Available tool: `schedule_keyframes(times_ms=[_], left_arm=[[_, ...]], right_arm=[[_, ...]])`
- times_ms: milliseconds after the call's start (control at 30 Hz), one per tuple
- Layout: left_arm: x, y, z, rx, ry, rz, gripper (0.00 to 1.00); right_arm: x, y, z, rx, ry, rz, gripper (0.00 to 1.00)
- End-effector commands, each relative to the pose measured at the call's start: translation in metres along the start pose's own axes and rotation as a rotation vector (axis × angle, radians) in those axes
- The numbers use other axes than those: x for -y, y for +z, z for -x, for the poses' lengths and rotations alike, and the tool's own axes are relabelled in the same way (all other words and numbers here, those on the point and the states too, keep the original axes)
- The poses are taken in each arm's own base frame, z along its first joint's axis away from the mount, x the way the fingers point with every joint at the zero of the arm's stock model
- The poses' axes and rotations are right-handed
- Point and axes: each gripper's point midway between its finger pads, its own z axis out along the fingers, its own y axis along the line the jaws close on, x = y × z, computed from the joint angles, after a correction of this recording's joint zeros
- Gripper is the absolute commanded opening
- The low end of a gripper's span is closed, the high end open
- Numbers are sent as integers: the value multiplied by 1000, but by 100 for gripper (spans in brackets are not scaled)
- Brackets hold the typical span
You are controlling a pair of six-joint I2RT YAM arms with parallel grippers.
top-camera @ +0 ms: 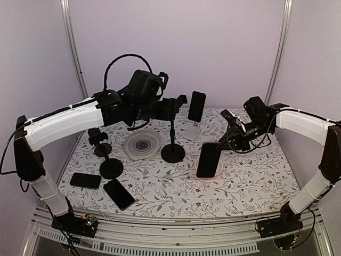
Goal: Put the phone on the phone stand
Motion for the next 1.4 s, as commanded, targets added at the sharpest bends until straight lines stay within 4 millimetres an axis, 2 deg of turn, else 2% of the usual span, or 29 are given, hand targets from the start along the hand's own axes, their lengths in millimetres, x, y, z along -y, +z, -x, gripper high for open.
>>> schedule_keyframes(times_ms=[0,167,333,533,733,1167,1367], left_arm=[[-4,10,9,-4,-40,-24,64],[-3,23,10,-21,-47,-39,62],[-7,29,7,-46,-47,-17,56],[-22,25,-4,-99,-66,27,46],[-31,15,-4,-99,-64,46,42],[-30,21,-1,-99,-36,10,25],[-8,22,9,-64,56,-121,12]], right_arm=[[-3,-3,9,34,-21,8,0],[-3,-2,6,28,-21,3,0],[-4,-3,6,27,-21,0,0],[-3,-2,7,27,-19,-2,0],[-1,-2,6,28,-11,0,0],[-1,-2,7,25,-10,-6,0],[-2,-2,6,22,-8,-13,0]])
